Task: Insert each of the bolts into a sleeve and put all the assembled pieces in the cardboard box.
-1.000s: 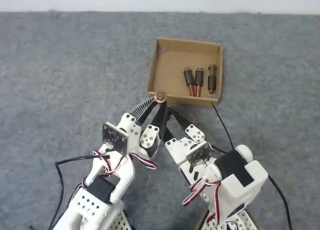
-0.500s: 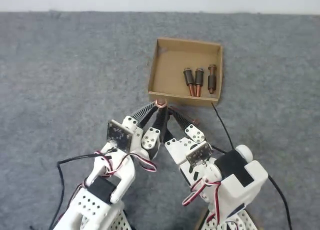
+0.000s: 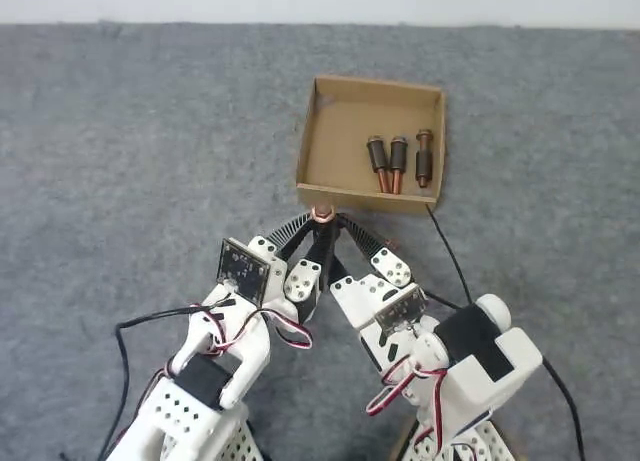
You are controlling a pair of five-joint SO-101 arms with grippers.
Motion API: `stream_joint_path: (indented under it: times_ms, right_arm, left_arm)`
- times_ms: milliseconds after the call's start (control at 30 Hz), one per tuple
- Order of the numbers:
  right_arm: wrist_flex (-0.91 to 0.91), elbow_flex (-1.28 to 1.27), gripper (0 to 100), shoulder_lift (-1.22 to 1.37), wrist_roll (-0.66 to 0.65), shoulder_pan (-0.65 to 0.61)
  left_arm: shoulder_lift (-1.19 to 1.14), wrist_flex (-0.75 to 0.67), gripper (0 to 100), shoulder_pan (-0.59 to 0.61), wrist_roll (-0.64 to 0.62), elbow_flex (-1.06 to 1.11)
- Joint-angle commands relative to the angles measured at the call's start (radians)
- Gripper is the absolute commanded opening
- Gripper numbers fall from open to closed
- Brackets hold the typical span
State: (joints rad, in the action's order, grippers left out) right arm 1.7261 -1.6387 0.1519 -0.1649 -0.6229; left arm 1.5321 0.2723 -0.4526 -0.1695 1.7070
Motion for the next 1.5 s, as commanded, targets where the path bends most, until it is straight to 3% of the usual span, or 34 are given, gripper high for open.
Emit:
stream_joint_path:
  times_ms: [0, 200, 833, 967, 1100, 1200, 1400, 1467]
  right_arm:
    - [0.025, -0.034, 0.7, -0.061, 0.009, 0.035]
    - [0.025, -0.034, 0.7, -0.061, 0.009, 0.036]
    - [0.025, -0.032, 0.7, -0.061, 0.009, 0.05]
    - [0.025, -0.026, 0.7, -0.061, 0.009, 0.067]
    - [0.025, -0.026, 0.7, -0.061, 0.009, 0.067]
    - [0.025, -0.026, 0.7, -0.061, 0.009, 0.067]
    - [0.025, -0.028, 0.7, -0.059, 0.009, 0.068]
    - [0.024, -0.031, 0.7, -0.059, 0.009, 0.068]
  left_arm:
    - [0.012, 0.012, 4, 0.009, -0.003, -0.015]
    - [0.02, 0.083, 19, 0.009, -0.005, -0.015]
    - [0.021, 0.083, 19, 0.012, -0.003, -0.071]
    - [0.021, 0.18, 19, 0.035, -0.003, -0.165]
    - [0.021, 0.298, 19, 0.115, -0.005, -0.232]
    - [0.021, 0.305, 18, 0.218, -0.006, -0.217]
    - [0.021, 0.304, 0, 0.433, -0.08, -0.16]
    - [0.021, 0.304, 2, 0.503, -0.091, -0.13]
